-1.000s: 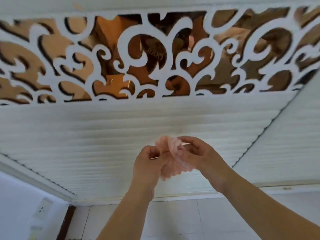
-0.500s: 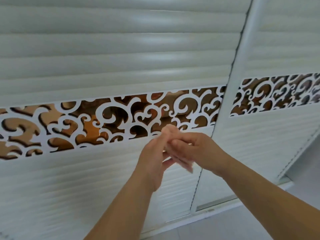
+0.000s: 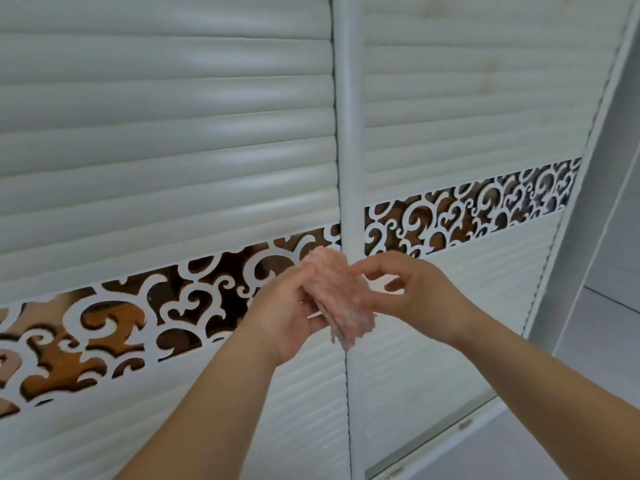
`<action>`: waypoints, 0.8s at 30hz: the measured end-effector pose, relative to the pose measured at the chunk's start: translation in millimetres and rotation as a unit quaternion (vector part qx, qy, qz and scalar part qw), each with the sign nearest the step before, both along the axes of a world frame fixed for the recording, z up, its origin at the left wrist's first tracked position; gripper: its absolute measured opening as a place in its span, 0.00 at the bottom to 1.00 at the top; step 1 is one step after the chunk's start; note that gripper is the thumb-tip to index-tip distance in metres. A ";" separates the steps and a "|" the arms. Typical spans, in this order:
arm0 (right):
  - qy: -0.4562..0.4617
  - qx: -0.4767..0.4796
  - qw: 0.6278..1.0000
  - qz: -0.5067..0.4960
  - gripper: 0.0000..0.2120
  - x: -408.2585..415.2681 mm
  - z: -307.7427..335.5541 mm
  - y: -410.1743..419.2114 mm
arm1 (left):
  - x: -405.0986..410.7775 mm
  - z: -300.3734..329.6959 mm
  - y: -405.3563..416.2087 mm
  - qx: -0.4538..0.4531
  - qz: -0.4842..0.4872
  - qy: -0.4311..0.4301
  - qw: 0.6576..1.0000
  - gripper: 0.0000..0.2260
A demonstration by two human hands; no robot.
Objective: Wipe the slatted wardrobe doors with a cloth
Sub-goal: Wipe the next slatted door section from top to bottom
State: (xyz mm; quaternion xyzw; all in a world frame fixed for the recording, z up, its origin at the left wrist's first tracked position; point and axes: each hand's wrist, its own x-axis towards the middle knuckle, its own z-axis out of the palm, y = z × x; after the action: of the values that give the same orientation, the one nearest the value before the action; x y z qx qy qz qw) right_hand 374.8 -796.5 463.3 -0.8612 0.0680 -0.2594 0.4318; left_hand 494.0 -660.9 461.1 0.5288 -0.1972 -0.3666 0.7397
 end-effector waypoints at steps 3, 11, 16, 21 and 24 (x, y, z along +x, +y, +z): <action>0.006 -0.122 0.992 -0.006 0.19 -4.4 0.5 -43.8 | -11.9 13.8 -50.5 -0.034 -0.014 -0.004 0.999 0.10; -0.012 -0.008 0.999 -0.051 0.07 -29.8 27.6 -183.6 | -38.4 33.8 -195.5 -0.049 -0.033 -0.048 0.997 0.09; -0.026 0.134 0.990 -0.041 0.08 -40.7 39.7 -245.1 | -50.6 41.5 -258.8 -0.022 0.008 -0.082 0.996 0.06; -0.069 0.219 0.967 -0.110 0.11 -37.5 54.6 -298.2 | -42.8 50.8 -297.4 0.017 0.016 -0.123 0.992 0.04; -0.091 0.192 0.965 -0.152 0.13 -28.3 69.0 -327.3 | -26.8 58.2 -315.2 0.053 0.029 -0.167 0.984 0.03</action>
State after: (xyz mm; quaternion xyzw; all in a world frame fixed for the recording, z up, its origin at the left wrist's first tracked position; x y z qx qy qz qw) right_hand 346.5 -1123.8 532.4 -0.7144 0.2070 -0.3810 0.5492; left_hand 467.2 -976.1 519.3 0.6265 -0.2824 -0.2613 0.6778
